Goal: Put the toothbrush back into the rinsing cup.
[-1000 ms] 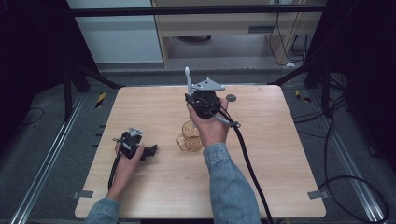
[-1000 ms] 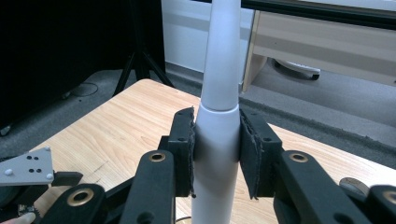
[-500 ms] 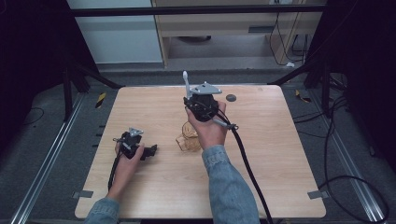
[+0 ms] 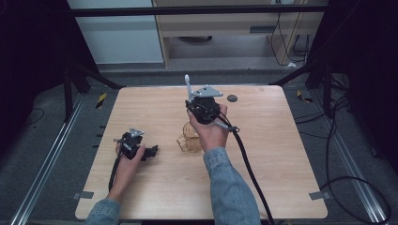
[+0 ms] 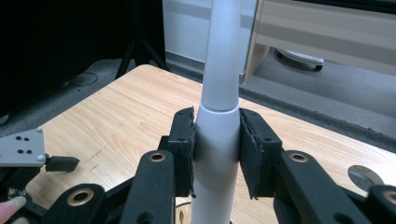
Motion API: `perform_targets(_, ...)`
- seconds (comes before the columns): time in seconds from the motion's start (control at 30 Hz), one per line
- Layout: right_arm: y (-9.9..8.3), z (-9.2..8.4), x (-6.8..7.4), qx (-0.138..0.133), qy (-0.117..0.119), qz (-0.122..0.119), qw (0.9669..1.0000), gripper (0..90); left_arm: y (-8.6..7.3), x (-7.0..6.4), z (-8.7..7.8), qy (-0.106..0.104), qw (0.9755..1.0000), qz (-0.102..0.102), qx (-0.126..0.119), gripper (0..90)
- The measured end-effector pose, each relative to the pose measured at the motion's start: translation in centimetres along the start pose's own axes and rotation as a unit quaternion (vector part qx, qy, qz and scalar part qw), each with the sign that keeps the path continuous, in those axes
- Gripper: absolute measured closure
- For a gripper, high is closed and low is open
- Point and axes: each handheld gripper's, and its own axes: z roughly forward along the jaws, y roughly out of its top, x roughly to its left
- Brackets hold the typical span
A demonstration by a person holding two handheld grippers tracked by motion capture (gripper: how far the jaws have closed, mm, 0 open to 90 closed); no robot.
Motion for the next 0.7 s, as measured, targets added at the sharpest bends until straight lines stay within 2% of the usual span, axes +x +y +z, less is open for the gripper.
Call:
perform_targets(0.43, -2.0, 1.4, 0.3, 0.024, 0.003, -0.003, 0.9997, 67.8, 0.0, 0.0, 0.0, 0.000, 1.0000, -0.001, 0.000, 0.0)
perform_targets(0.7, -2.6, 1.7, 0.2, 0.028, 0.003, -0.001, 0.9996, 67.8, 0.0, 0.0, 0.0, 0.000, 1.0000, -0.002, -0.001, 0.0)
